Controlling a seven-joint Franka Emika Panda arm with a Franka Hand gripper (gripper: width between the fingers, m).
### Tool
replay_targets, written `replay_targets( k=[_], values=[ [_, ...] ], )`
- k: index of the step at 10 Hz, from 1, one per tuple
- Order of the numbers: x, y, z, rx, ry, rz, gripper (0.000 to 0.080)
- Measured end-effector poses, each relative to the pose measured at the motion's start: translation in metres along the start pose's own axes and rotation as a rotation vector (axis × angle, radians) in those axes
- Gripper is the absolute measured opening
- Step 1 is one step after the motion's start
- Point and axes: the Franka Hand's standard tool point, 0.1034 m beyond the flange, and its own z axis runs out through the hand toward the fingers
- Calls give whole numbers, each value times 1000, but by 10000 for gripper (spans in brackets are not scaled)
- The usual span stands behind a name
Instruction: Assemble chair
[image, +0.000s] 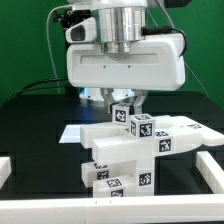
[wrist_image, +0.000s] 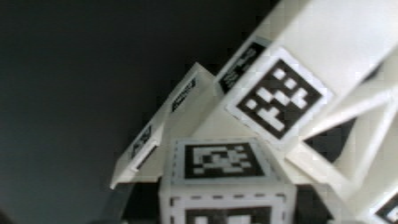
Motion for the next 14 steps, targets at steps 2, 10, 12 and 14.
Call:
replay_targets(
  k=[2,10,12,14],
  values=[
    [2,2,0,10,-5,206,282],
    [5,-1,-3,31,-2,122,584],
    [1,-1,0,20,-10,-122,646],
    [-2,4,6,15,19,-254,649]
  ],
)
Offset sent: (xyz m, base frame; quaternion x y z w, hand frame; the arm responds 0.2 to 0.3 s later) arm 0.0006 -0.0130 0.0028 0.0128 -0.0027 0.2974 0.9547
